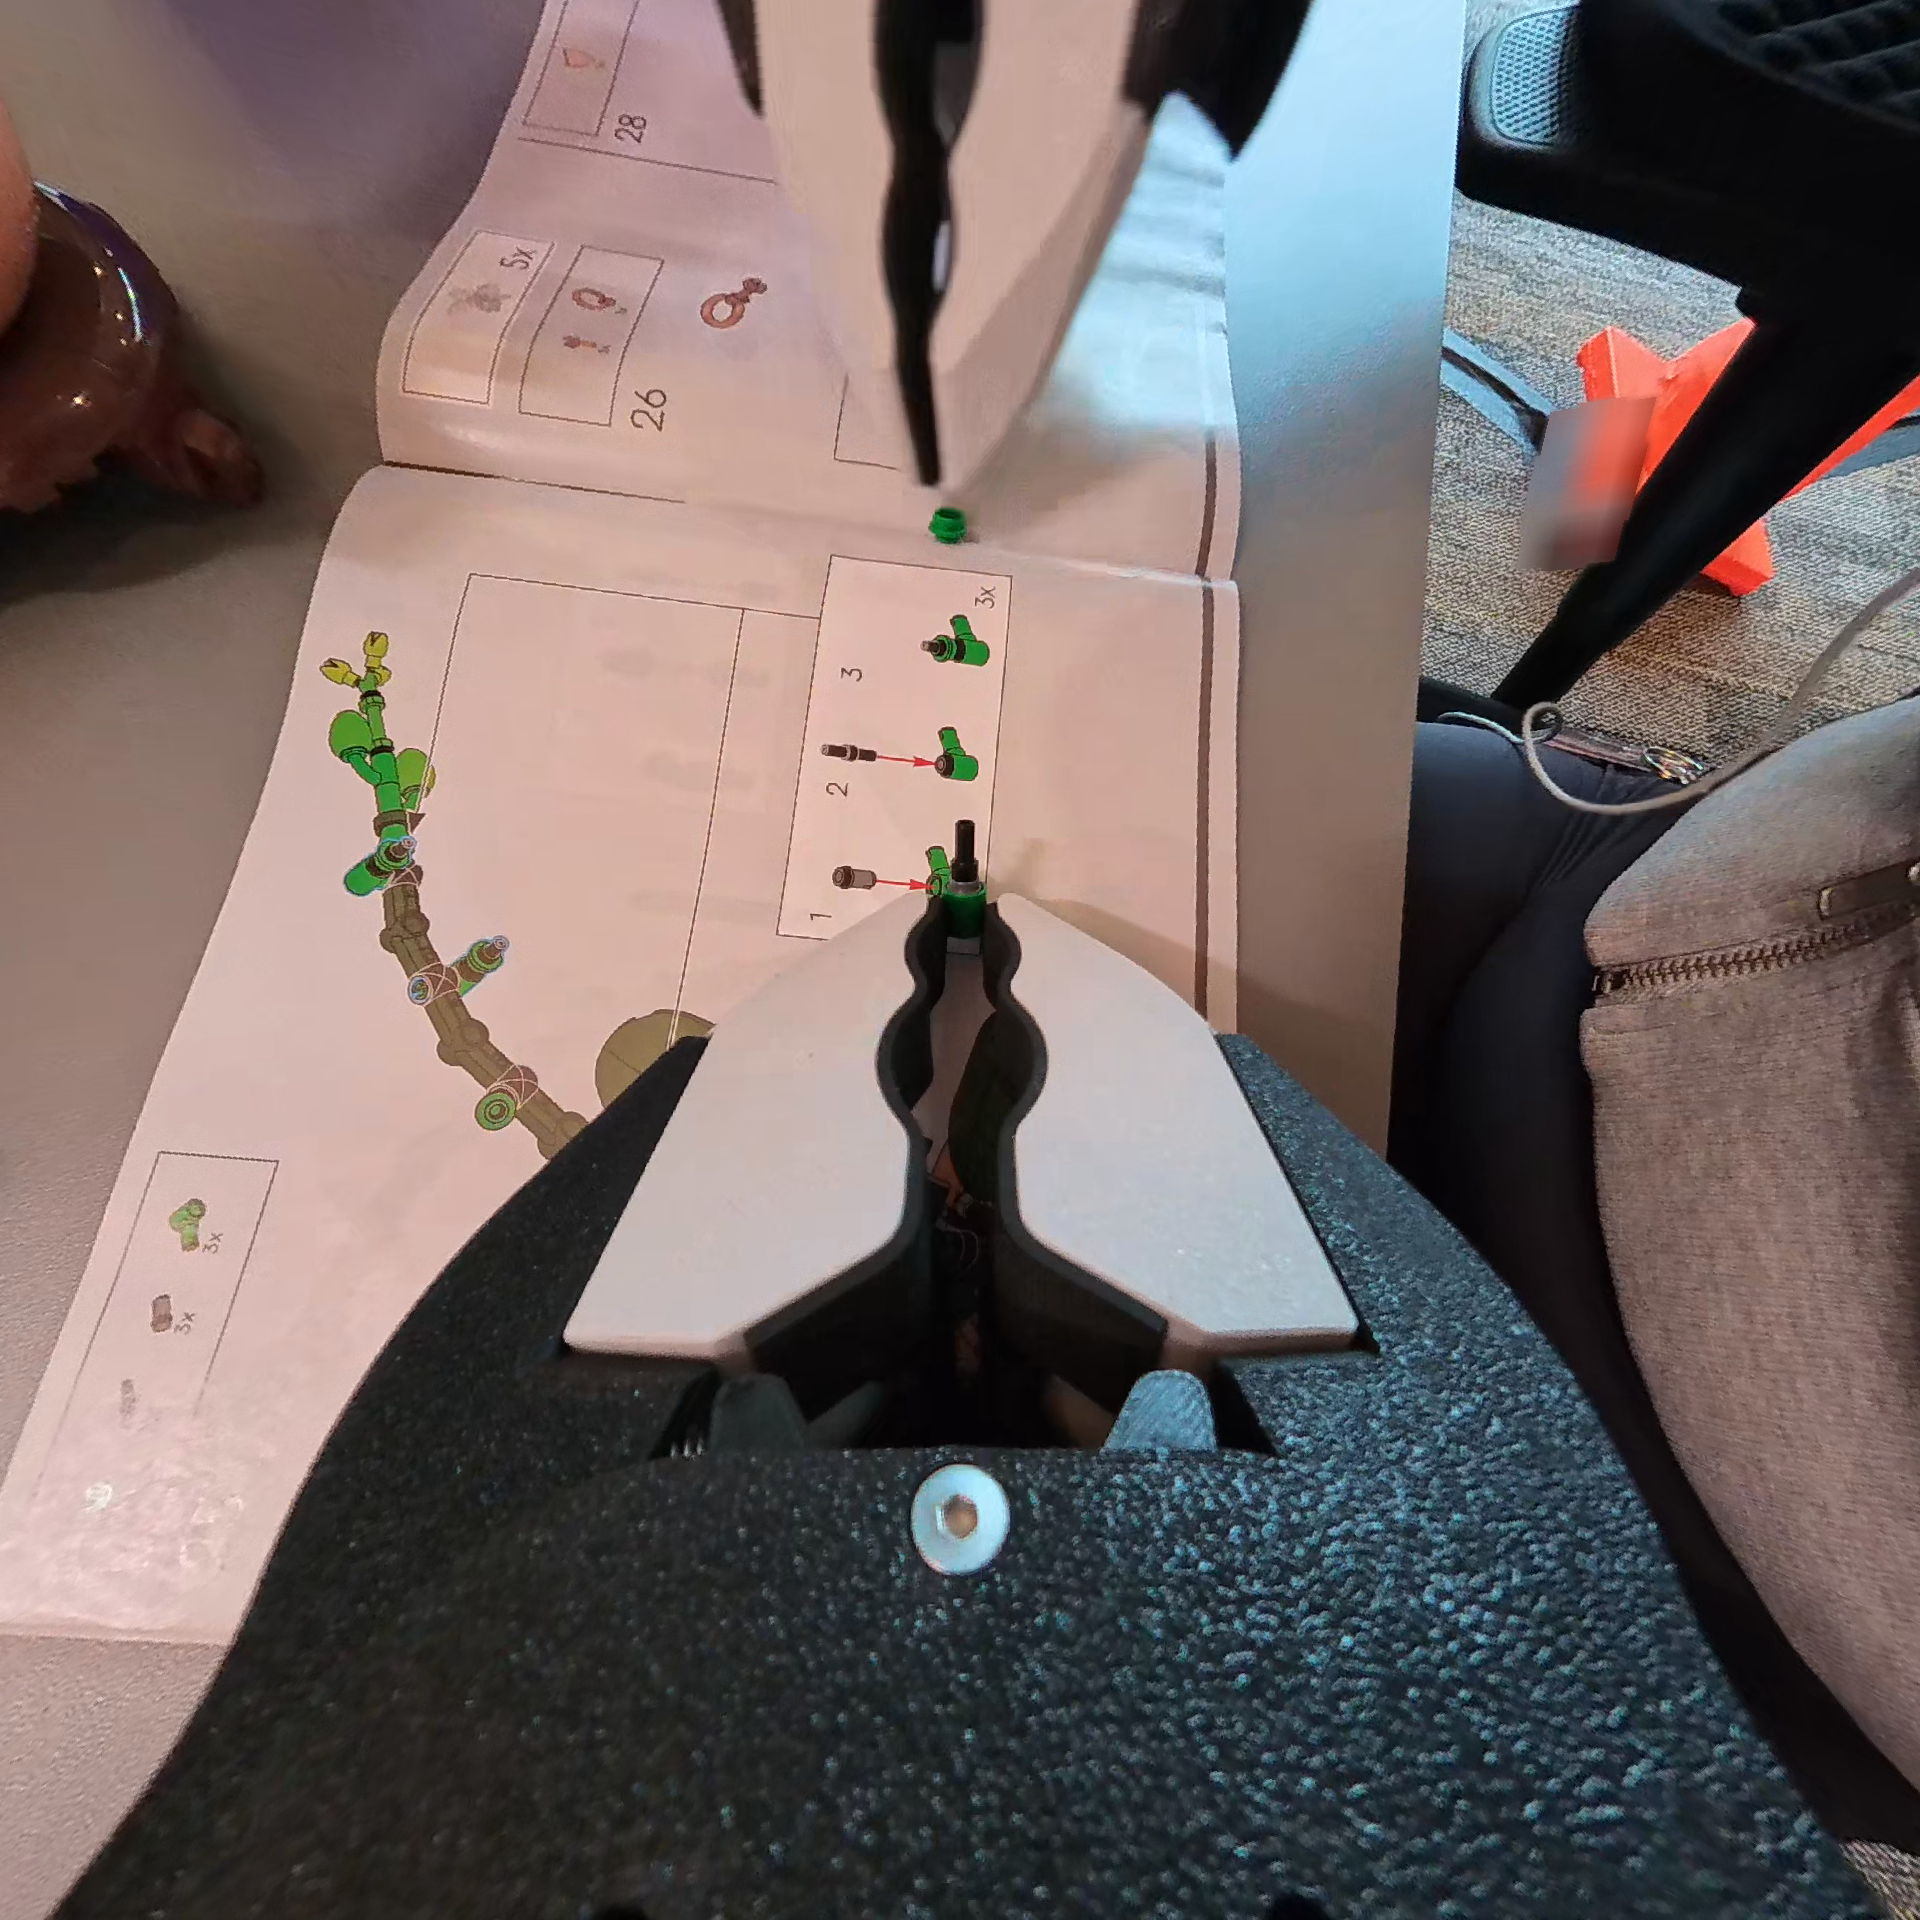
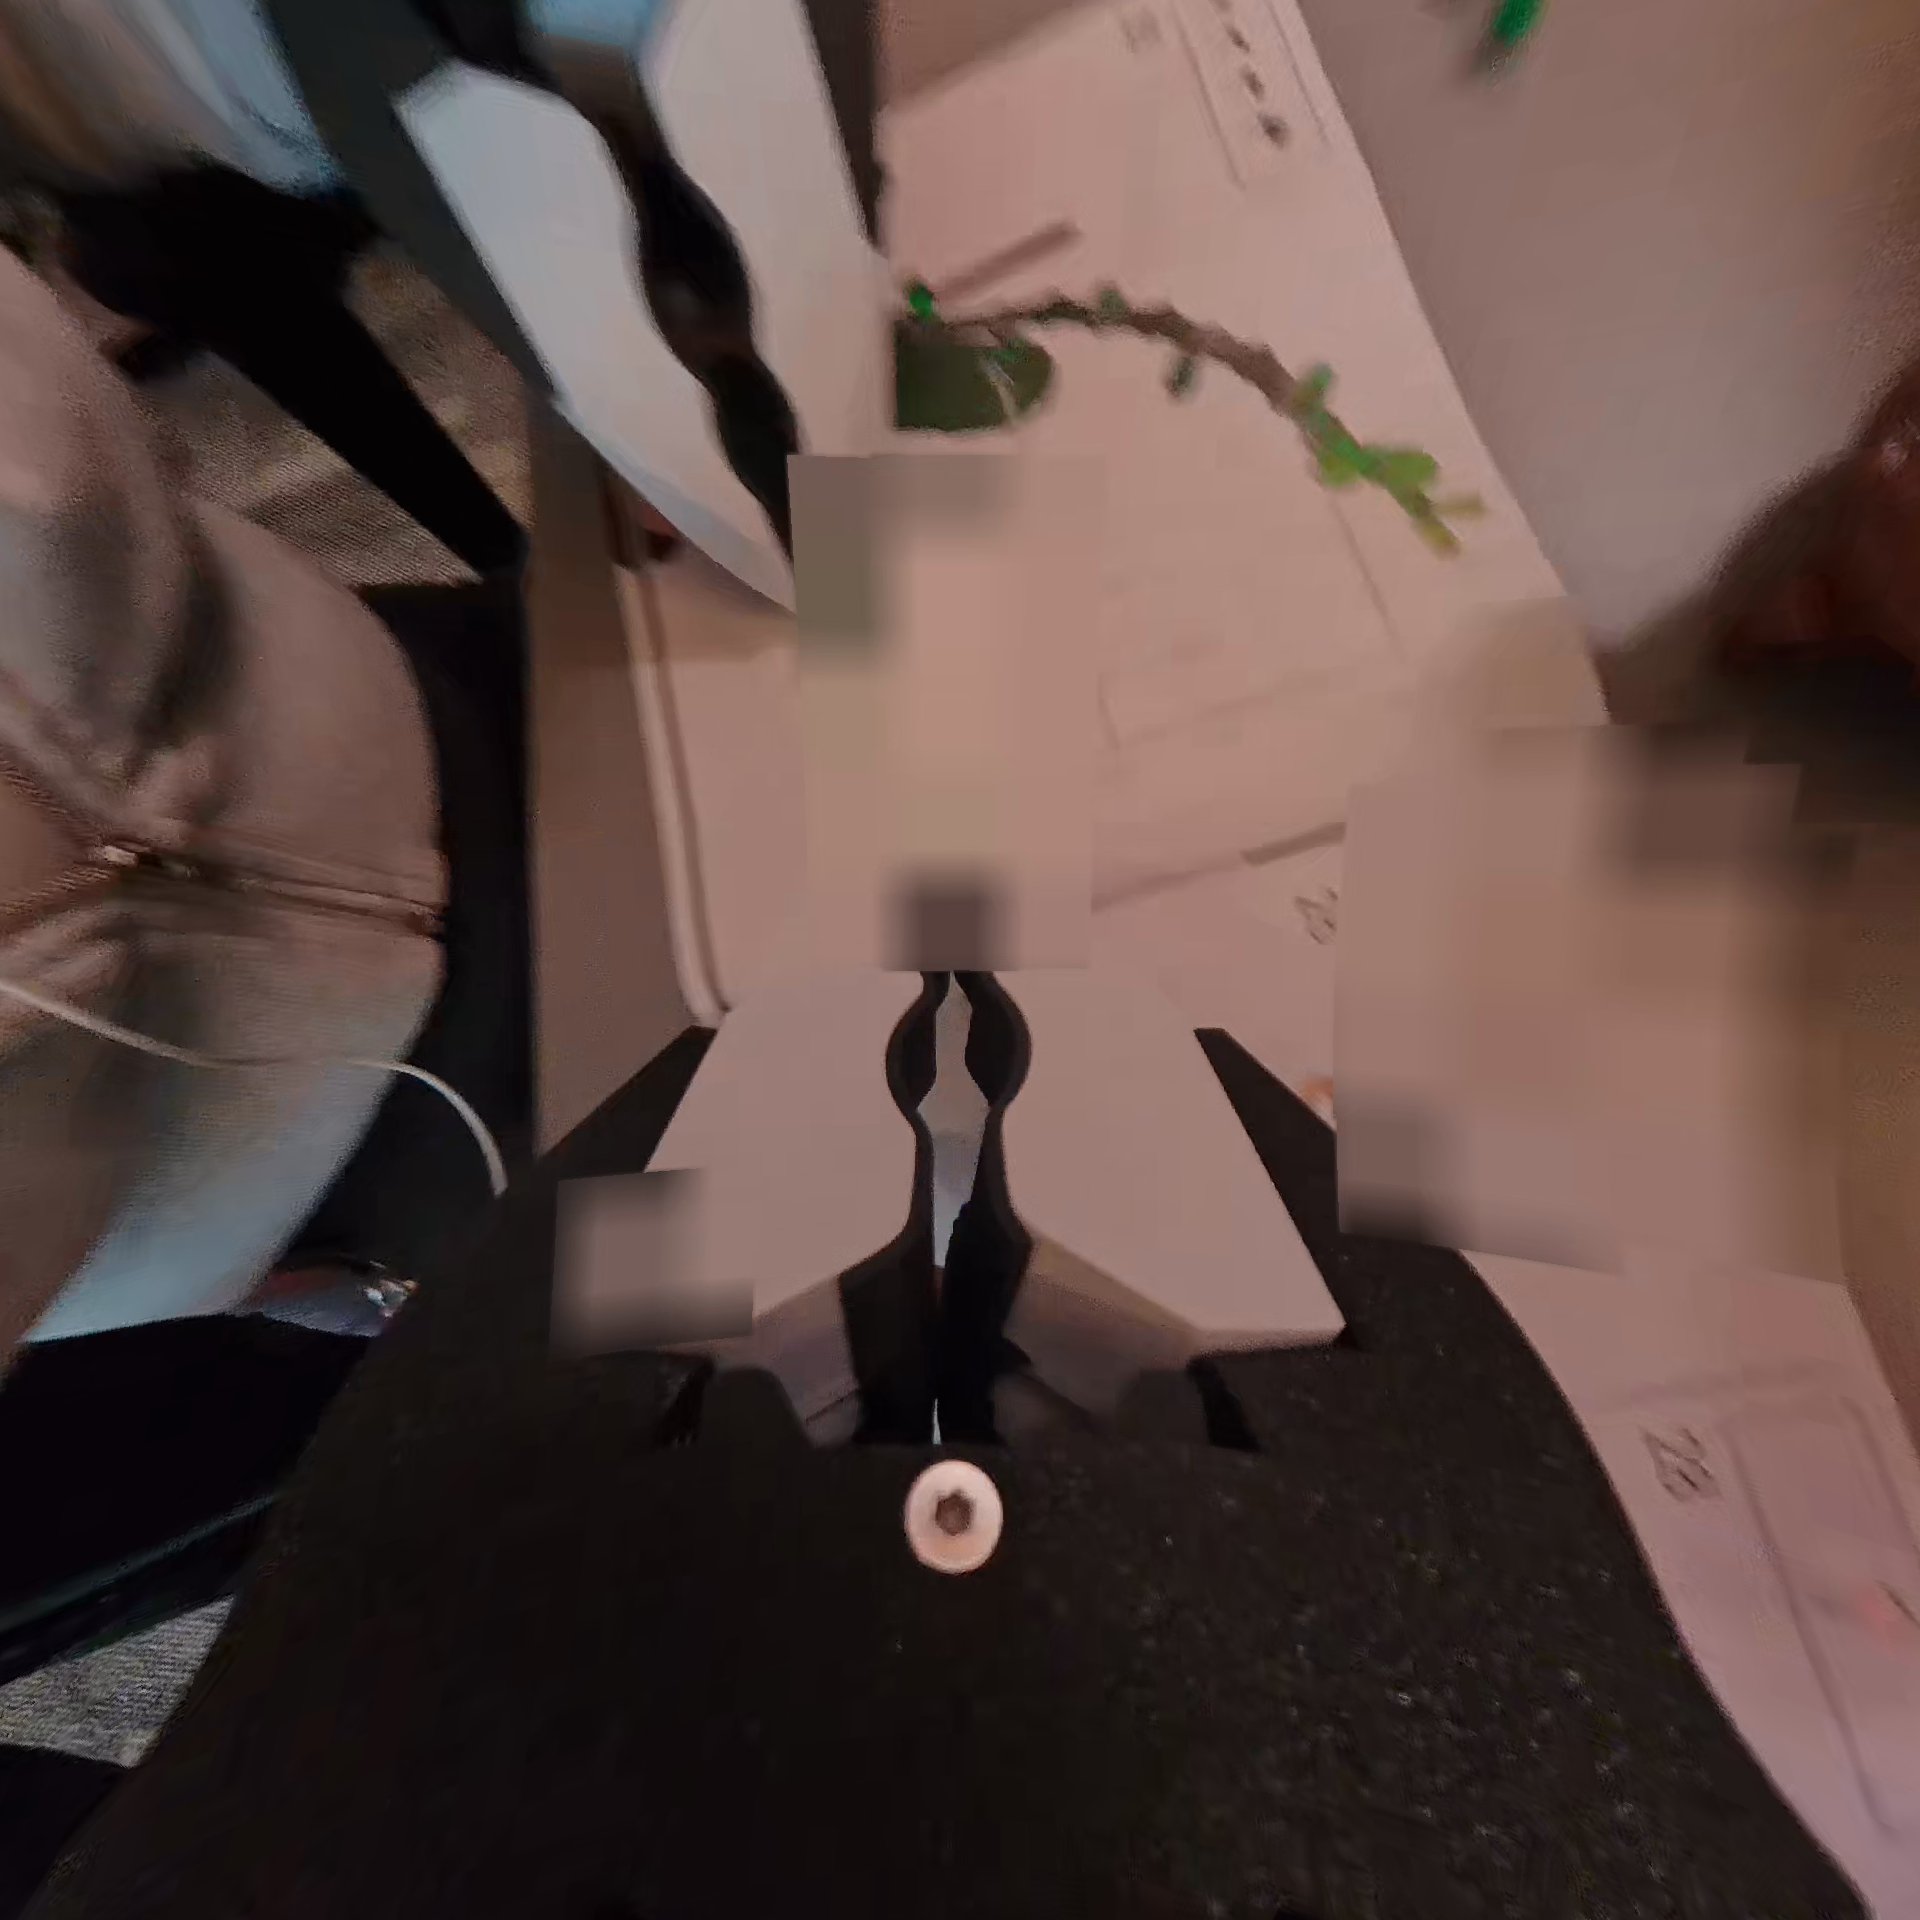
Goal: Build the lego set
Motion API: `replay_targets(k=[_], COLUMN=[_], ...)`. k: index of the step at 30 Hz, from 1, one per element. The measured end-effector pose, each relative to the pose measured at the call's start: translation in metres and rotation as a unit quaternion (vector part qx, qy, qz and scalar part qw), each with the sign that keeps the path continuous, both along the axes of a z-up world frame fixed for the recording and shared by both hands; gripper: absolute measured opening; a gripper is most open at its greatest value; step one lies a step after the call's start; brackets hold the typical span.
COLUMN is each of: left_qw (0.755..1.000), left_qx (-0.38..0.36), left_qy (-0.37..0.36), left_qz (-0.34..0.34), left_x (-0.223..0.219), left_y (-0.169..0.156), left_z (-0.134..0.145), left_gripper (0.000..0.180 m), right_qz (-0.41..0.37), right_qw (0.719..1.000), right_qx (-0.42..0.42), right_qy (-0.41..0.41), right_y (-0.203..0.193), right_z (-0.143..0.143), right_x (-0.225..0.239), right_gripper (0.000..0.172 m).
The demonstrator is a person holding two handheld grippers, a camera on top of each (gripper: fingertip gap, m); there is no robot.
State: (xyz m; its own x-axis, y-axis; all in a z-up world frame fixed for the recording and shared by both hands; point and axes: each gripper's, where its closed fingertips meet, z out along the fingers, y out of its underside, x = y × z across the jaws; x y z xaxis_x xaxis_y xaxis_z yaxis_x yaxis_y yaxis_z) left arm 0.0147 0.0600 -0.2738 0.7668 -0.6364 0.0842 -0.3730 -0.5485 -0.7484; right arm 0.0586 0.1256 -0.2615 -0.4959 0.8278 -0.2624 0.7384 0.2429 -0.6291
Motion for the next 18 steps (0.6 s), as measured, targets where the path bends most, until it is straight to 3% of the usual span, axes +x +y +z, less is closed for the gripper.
replay_targets(k=[5, 8, 13, 18], left_qw=[1.0, 1.0, 1.0, 1.0], left_qx=[-0.001, -0.001, -0.001, 0.001], left_qy=[-0.001, -0.002, -0.001, 0.001], left_qz=[0.0, 0.0, 0.0, 0.0], left_x=[0.0, 0.0, 0.0, -0.001], left_y=[0.0, 0.0, 0.0, 0.0], left_z=[0.0, 0.0, 0.0, 0.0], left_gripper=[0.006, 0.006, 0.006, 0.006], right_qz=[-0.024, 0.001, -0.007, 0.012], right_qw=[0.999, 0.996, 0.987, 0.989], right_qx=[0.035, 0.066, 0.154, 0.143], right_qy=[0.027, 0.052, 0.048, 0.022], right_y=[0.021, 0.01, 0.003, 0.0], right_z=[0.001, 0.009, -0.007, -0.014], right_x=[-0.001, 0.005, 0.007, 0.007], right_gripper=[0.006, 0.006, 0.013, 0.006])
